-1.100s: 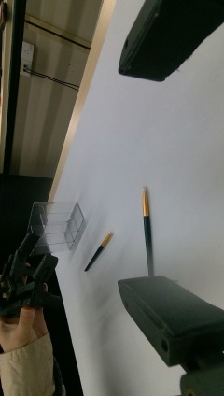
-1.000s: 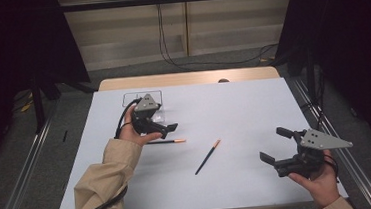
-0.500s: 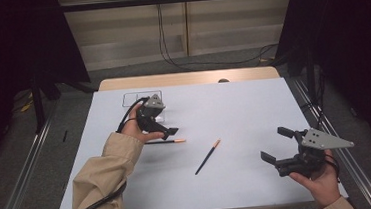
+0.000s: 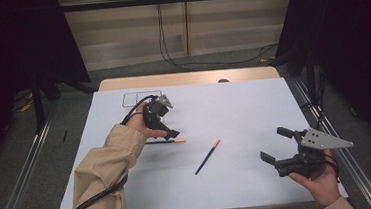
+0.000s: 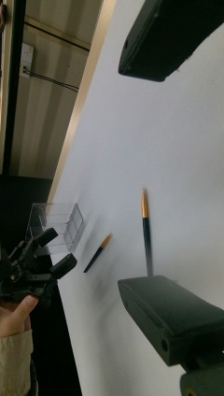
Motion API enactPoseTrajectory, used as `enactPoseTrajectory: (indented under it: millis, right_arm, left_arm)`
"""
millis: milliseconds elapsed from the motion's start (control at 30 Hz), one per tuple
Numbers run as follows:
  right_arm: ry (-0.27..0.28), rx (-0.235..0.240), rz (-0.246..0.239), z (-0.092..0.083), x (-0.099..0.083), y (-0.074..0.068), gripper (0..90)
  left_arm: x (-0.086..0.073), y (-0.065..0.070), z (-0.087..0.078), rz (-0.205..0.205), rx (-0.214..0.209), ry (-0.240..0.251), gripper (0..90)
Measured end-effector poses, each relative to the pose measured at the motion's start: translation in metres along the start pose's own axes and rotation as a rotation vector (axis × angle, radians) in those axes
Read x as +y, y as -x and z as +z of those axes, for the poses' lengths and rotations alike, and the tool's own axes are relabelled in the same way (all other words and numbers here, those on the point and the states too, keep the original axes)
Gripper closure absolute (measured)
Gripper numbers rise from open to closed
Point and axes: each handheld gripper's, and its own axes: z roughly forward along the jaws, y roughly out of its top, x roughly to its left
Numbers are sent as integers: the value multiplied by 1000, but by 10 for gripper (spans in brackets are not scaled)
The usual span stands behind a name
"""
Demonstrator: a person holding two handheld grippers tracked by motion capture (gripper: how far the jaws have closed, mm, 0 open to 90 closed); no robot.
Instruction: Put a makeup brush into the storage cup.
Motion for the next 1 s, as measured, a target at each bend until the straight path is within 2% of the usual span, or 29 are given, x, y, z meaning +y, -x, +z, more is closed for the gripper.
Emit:
enactPoseTrajectory:
  millis: [67,200,400,600,733,1000]
  right_arm:
    - [0,-2,-5,0,0,0,0]
    - [4,-9,-4,-1,0,1,0]
    - [4,-10,-7,-2,0,1,0]
    - [1,-10,-9,-2,0,1,0]
    - [4,-11,-6,-3,0,1,1]
    - [2,-9,-5,-2,0,1,1]
  left_arm:
    - [3,0,0,11,3,-27,25]
    - [7,1,1,22,-15,-72,29]
    - [12,0,6,45,-40,-163,30]
    - [14,-1,11,47,-81,-251,35]
    - [14,-2,15,40,-107,-289,37]
    - [14,2,22,79,-103,-376,55]
